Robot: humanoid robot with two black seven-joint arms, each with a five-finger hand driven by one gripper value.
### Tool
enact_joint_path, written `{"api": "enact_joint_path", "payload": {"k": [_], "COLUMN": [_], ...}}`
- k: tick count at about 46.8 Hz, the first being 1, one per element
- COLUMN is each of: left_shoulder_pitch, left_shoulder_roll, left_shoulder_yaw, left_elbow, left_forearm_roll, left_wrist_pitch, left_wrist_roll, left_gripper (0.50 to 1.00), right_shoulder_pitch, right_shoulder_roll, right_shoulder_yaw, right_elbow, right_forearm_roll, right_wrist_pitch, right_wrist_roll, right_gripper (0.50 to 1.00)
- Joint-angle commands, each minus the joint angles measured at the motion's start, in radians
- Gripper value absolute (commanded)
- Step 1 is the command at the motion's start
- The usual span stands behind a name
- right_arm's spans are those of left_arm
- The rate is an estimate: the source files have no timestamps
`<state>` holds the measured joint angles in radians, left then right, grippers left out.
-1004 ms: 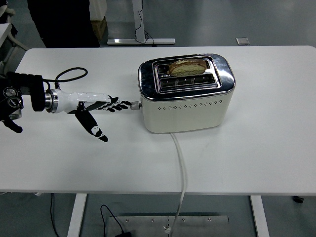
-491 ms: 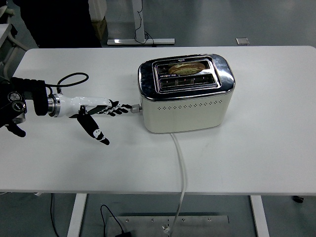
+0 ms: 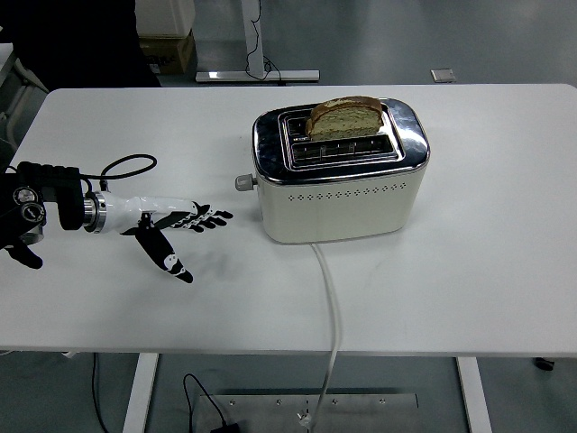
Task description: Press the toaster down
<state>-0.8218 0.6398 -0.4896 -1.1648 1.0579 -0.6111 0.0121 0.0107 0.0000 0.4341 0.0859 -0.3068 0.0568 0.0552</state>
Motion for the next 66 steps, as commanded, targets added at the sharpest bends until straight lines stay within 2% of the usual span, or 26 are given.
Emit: {"api": "enact_joint_path", "payload": {"k": [1,7,17,32,41,48,57,66], "left_shoulder_pitch": [0.004,0.004,-0.037,-0.161,-0.191,-0.186,-0.175,-0.165], "left_shoulder_roll": [0.003,0.029,0.098,0.097,0.084,0.034,-0.067,-0.134], "left_shoulder_yaw": [-0.006,-0.010,-0.021,-0.044,-0.046,-0.063,-0.066,-0.066], "left_elbow": [0.001,0.023,0.112,0.313,0.366,0.385,0.531,0.655], "left_forearm_roll": [-0.007,-0.042,-0.246,-0.533,-0.693,-0.841,-1.042,-1.122], "left_wrist_pitch": [0.000,0.000,0.000,0.000,0.000,0.000,0.017,0.016], "left_wrist_roll": [-0.001,-0.008,-0.011,-0.015,-0.015,-0.017,-0.023,-0.116], "left_gripper": [1.000,1.000,1.000,1.000,1.000,1.000,1.000,1.000], "right_shoulder_pitch": [0.000,0.000,0.000,0.000,0.000,0.000,0.000,0.000], "right_shoulder_roll": [0.000,0.000,0.000,0.000,0.000,0.000,0.000,0.000], "right_shoulder_yaw": [0.000,0.000,0.000,0.000,0.000,0.000,0.000,0.000], "right_elbow": [0.000,0.000,0.000,0.000,0.000,0.000,0.000,0.000], "right_forearm_roll": [0.000,0.000,0.000,0.000,0.000,0.000,0.000,0.000], "right_wrist_pitch": [0.000,0.000,0.000,0.000,0.000,0.000,0.000,0.000], "right_wrist_roll": [0.000,0.000,0.000,0.000,0.000,0.000,0.000,0.000], "right_gripper": [0.998,0.998,0.998,0.998,0.998,1.000,0.998,0.998]}}
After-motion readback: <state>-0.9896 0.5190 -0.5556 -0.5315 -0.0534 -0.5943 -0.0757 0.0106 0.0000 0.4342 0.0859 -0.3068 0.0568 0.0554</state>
